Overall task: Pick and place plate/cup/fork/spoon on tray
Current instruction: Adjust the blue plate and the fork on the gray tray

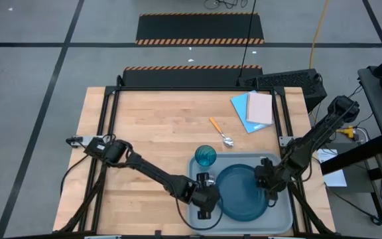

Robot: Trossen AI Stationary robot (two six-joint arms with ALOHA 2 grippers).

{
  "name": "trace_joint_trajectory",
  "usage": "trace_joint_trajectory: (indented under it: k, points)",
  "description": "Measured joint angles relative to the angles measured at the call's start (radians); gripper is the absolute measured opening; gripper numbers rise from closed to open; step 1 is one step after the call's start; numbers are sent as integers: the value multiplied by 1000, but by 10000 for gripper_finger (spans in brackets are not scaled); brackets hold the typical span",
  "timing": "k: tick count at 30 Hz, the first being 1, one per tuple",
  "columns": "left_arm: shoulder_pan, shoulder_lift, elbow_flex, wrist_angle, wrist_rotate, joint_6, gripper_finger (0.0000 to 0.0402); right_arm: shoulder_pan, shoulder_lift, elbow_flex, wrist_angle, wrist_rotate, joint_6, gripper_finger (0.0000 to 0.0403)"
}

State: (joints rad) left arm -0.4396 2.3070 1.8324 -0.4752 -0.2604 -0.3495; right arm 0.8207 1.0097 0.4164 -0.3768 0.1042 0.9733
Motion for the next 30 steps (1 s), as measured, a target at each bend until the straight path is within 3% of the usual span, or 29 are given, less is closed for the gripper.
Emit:
trace_joint_trajectory:
  k: [20, 30]
  points:
    - [-107, 0, 0, -47, -5, -130, 5, 6, -1, 31, -189, -212, 59, 43]
    - [-100, 0, 0, -46, -44, -154, 5, 19, 1, 97, -188, -204, 80, 43]
